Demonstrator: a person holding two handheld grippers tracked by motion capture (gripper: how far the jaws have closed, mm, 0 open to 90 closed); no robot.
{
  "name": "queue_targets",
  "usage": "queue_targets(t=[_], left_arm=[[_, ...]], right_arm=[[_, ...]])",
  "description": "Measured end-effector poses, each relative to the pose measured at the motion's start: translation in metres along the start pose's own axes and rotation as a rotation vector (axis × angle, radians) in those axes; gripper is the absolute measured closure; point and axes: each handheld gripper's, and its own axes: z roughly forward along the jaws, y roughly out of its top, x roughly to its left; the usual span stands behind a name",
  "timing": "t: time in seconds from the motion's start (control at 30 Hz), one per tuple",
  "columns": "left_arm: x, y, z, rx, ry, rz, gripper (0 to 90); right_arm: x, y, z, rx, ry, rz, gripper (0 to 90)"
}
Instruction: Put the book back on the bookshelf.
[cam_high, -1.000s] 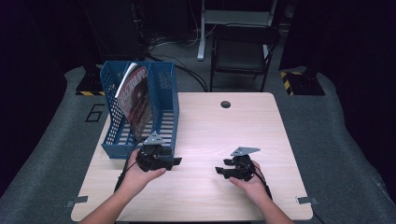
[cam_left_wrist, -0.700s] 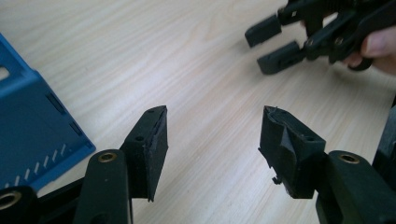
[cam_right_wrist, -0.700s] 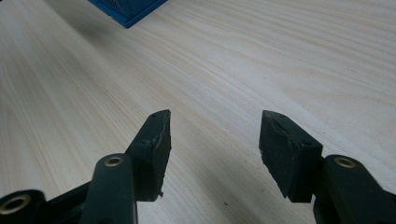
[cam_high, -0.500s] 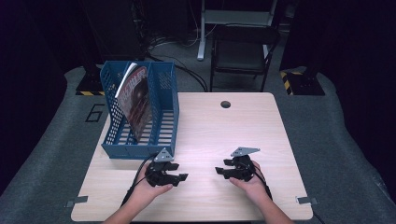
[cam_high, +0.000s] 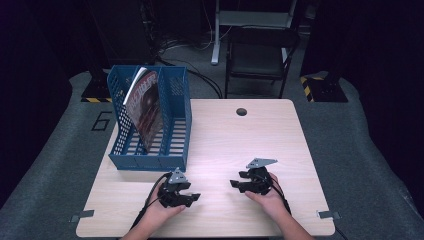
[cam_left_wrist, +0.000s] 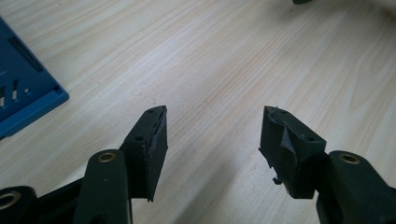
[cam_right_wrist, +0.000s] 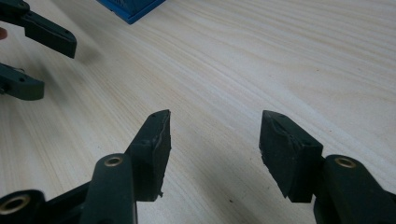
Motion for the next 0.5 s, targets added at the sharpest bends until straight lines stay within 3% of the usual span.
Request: queue_targets(t=[0.3, 0.5], left_arm=[[-0.007, -0.002, 0.012, 0.005, -0.019, 0.051, 38.6], [-0.009, -0.003, 0.018, 0.005, -0.022, 0.062, 37.1]], right_arm=[[-0.001, 0.000, -0.002, 0.007, 0.005, -0.006, 43.4], [0.000, -0.001, -0.001, 0.008, -0.004, -0.012, 43.4]])
